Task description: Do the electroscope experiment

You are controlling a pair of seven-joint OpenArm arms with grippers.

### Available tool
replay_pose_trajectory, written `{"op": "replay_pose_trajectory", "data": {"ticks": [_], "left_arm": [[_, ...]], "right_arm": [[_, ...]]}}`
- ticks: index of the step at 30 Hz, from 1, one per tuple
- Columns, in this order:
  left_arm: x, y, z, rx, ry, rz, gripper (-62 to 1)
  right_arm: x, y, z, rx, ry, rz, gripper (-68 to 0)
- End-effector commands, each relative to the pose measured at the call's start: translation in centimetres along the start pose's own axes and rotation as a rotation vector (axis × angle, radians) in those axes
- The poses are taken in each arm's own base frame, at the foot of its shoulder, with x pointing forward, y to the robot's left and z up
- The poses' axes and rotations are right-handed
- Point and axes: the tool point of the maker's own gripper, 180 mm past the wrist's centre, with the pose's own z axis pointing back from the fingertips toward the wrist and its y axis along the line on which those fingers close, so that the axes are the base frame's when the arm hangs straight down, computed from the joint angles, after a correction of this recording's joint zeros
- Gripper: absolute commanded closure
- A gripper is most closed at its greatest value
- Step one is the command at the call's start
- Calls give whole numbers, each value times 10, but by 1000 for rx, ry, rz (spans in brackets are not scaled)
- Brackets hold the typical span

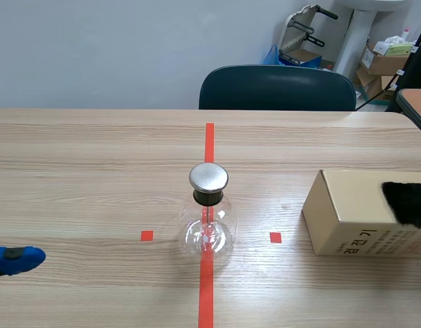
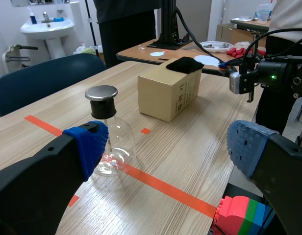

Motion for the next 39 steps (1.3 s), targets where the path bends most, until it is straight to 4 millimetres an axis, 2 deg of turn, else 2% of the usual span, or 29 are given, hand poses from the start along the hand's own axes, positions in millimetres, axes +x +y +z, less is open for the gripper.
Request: {"op": "replay_pose_trajectory", "data": {"ticks": [1,4,6,8,12,14,16,19,21,23,27,29,31,35,37,39], "left_arm": [[7,-1,-3,5,-32,7,-523],[7,-1,-3,5,-31,7,-523],[5,-1,-3,5,-21,8,-523],[3,-1,-4,7,-10,8,-523],[2,-1,-4,7,-7,8,-523],[2,-1,-4,7,-7,8,-523],[2,-1,-4,7,-7,8,-523],[2,-1,-4,7,-7,8,-523],[2,-1,-4,7,-7,8,-523],[2,-1,-4,7,-7,8,-523],[2,-1,-4,7,-7,8,-523],[2,-1,-4,7,-7,8,-523],[2,-1,-4,7,-7,8,-523],[2,-1,-4,7,-7,8,-523],[2,-1,-4,7,-7,8,-523],[2,-1,-4,7,-7,8,-523]], "right_arm": [[13,-10,-1,-49,-82,36,-20],[53,-8,7,-44,-306,43,-20],[68,-7,12,-42,-397,43,-19],[67,-7,12,-42,-380,38,-20],[29,-4,4,-33,-162,28,-20],[22,-4,3,-31,-125,28,-19],[32,-3,4,-30,-180,30,-19],[60,-3,11,-29,-343,33,-19],[69,-2,14,-29,-394,33,-19],[63,-3,12,-32,-363,29,-19],[25,-5,2,-36,-140,24,-20],[17,-5,2,-36,-101,24,-20],[26,-4,2,-34,-148,29,-19],[65,-3,13,-30,-372,33,-19],[66,-3,14,-30,-380,32,-20],[51,-3,9,-32,-294,27,-20]]}}
